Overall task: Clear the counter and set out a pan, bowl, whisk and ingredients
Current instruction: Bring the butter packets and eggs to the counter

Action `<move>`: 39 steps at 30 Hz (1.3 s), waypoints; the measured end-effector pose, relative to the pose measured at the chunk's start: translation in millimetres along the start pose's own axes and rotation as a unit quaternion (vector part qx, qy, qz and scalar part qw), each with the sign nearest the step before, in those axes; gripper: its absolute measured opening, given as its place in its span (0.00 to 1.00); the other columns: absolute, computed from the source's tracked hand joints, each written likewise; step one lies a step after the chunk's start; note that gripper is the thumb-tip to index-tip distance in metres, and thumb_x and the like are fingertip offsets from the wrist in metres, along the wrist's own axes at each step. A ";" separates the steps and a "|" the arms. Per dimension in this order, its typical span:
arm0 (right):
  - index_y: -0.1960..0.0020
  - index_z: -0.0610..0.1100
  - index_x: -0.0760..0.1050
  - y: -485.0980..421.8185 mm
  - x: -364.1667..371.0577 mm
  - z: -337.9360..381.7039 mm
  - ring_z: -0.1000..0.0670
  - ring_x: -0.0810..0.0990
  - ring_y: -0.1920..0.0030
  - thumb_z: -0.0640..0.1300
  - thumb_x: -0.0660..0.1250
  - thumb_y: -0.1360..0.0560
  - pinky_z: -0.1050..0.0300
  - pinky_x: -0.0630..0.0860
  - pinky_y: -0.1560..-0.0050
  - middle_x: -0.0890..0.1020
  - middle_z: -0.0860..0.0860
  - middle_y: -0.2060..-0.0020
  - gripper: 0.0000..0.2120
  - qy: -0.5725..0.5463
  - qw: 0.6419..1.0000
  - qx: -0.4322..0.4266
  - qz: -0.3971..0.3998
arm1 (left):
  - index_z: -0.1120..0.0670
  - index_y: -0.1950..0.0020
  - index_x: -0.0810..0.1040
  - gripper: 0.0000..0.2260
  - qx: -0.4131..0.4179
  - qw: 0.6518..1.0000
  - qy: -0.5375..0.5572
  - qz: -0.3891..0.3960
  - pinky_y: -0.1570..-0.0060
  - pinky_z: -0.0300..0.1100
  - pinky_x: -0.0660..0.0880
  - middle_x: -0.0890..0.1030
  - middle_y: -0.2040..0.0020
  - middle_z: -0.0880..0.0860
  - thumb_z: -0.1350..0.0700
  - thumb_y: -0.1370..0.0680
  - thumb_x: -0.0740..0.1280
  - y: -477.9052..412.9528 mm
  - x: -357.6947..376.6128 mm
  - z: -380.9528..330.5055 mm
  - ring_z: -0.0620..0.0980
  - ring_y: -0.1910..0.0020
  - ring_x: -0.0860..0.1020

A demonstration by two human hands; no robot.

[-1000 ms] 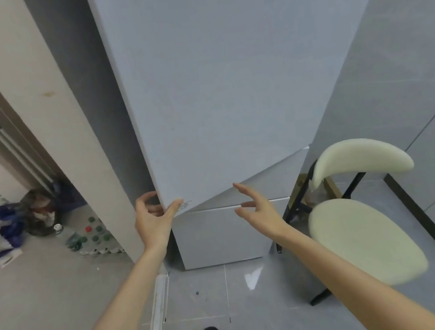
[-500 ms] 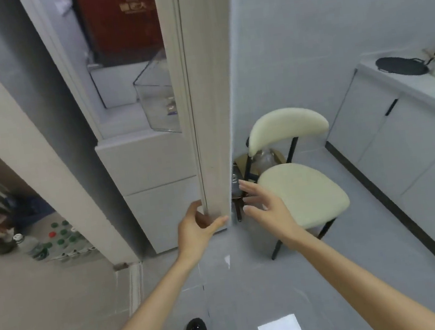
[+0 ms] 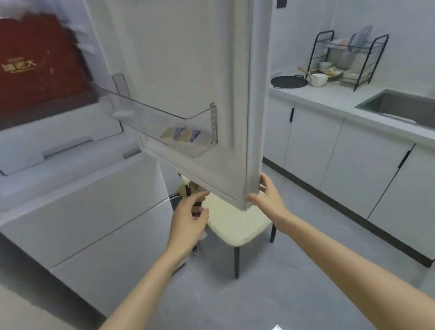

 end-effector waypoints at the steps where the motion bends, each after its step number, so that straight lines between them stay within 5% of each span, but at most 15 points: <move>1: 0.31 0.47 0.64 -6.5 -7.6 3.0 0.49 0.73 0.37 0.32 0.65 0.28 0.53 0.72 0.38 0.75 0.52 0.40 0.28 -0.003 1.000 0.004 -0.003 | 0.50 0.36 0.76 0.18 0.017 1.000 -0.001 0.008 0.54 0.24 0.71 0.77 0.43 0.46 0.64 0.24 0.63 -8.5 2.1 -11.4 0.40 0.49 0.76; 7: 0.24 0.46 0.53 -17.0 -28.6 18.7 0.46 0.64 0.28 0.34 0.62 0.25 0.50 0.66 0.31 0.60 0.49 0.26 0.34 0.002 0.996 0.019 -0.084 | 0.48 0.32 0.70 0.20 0.080 0.997 -0.001 0.009 0.50 0.31 0.73 0.76 0.44 0.45 0.61 0.23 0.64 -44.2 -10.9 -62.9 0.42 0.48 0.76; 12: 0.32 0.47 0.64 15.3 -25.0 104.2 0.55 0.68 0.38 0.34 0.61 0.26 0.56 0.71 0.38 0.68 0.54 0.39 0.24 0.068 0.950 -0.239 -0.186 | 0.48 0.32 0.69 0.20 0.149 0.988 -0.006 -0.038 0.55 0.23 0.70 0.76 0.45 0.45 0.61 0.22 0.64 -64.7 -47.9 -98.2 0.38 0.48 0.75; 16: 0.29 0.45 0.65 10.7 -13.9 168.9 0.55 0.60 0.28 0.35 0.63 0.25 0.66 0.56 0.28 0.65 0.52 0.30 0.26 0.232 0.875 -0.372 -0.202 | 0.48 0.33 0.70 0.19 0.201 0.976 -0.033 -0.077 0.55 0.24 0.70 0.77 0.45 0.45 0.61 0.22 0.64 -88.0 -88.8 -122.5 0.39 0.48 0.75; 19: 0.27 0.43 0.64 -20.8 -2.5 181.8 0.49 0.53 0.23 0.41 0.61 0.21 0.54 0.52 0.24 0.62 0.49 0.26 0.23 0.348 0.855 -0.349 -0.159 | 0.49 0.33 0.71 0.18 0.223 0.970 -0.043 -0.092 0.55 0.25 0.70 0.77 0.44 0.47 0.61 0.23 0.65 -105.8 -111.2 -135.0 0.41 0.47 0.75; 23: 0.45 0.40 0.76 -45.7 -11.7 201.0 0.44 0.71 0.35 0.44 0.59 0.20 0.54 0.51 0.25 0.76 0.45 0.43 0.11 0.380 0.842 -0.322 -0.206 | 0.50 0.34 0.72 0.17 0.253 0.962 -0.066 -0.074 0.48 0.34 0.72 0.76 0.43 0.47 0.60 0.22 0.65 -131.2 -127.0 -149.8 0.44 0.46 0.75; 26: 0.50 0.39 0.73 -54.8 -19.5 216.9 0.44 0.74 0.48 0.43 0.59 0.20 0.51 0.62 0.31 0.77 0.45 0.53 0.08 0.404 0.835 -0.297 -0.227 | 0.51 0.35 0.73 0.16 0.274 0.956 -0.092 -0.048 0.42 0.40 0.71 0.76 0.42 0.48 0.60 0.22 0.65 -155.6 -128.1 -158.2 0.45 0.44 0.74; 28: 0.49 0.41 0.73 -64.9 -21.2 226.5 0.44 0.74 0.48 0.44 0.58 0.20 0.49 0.71 0.44 0.78 0.46 0.53 0.08 0.432 0.831 -0.275 -0.218 | 0.52 0.36 0.75 0.15 0.288 0.950 -0.116 -0.032 0.39 0.40 0.69 0.77 0.41 0.50 0.59 0.22 0.64 -176.1 -123.8 -163.9 0.46 0.42 0.74; 30: 0.46 0.45 0.73 -78.0 -21.0 235.9 0.45 0.75 0.47 0.46 0.57 0.20 0.50 0.74 0.52 0.81 0.50 0.51 0.08 0.462 0.835 -0.239 -0.181 | 0.53 0.36 0.75 0.14 0.291 0.946 -0.141 -0.001 0.40 0.35 0.64 0.78 0.40 0.51 0.58 0.22 0.64 -197.4 -114.1 -168.7 0.48 0.40 0.74; 35: 0.44 0.49 0.77 -121.2 -16.3 264.9 0.46 0.79 0.48 0.41 0.61 0.23 0.55 0.75 0.51 0.82 0.51 0.48 0.11 0.494 0.850 -0.166 -0.074 | 0.54 0.35 0.75 0.15 0.256 0.941 -0.180 0.128 0.43 0.33 0.65 0.78 0.37 0.52 0.57 0.21 0.63 -244.7 -79.1 -166.3 0.50 0.37 0.75; 39: 0.45 0.53 0.77 -160.7 -4.7 249.5 0.46 0.81 0.47 0.38 0.69 0.29 0.52 0.79 0.46 0.82 0.51 0.46 0.16 0.511 0.857 -0.003 0.072 | 0.56 0.37 0.78 0.14 0.230 0.940 -0.182 0.176 0.47 0.31 0.66 0.79 0.38 0.54 0.60 0.22 0.64 -270.5 -63.5 -160.7 0.50 0.40 0.76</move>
Point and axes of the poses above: each hand's wrist, its own y-axis away from the middle knuckle, its own x-axis out of the palm, z = x × y, the point moved 8 cm from there along -y, towards the middle knuckle
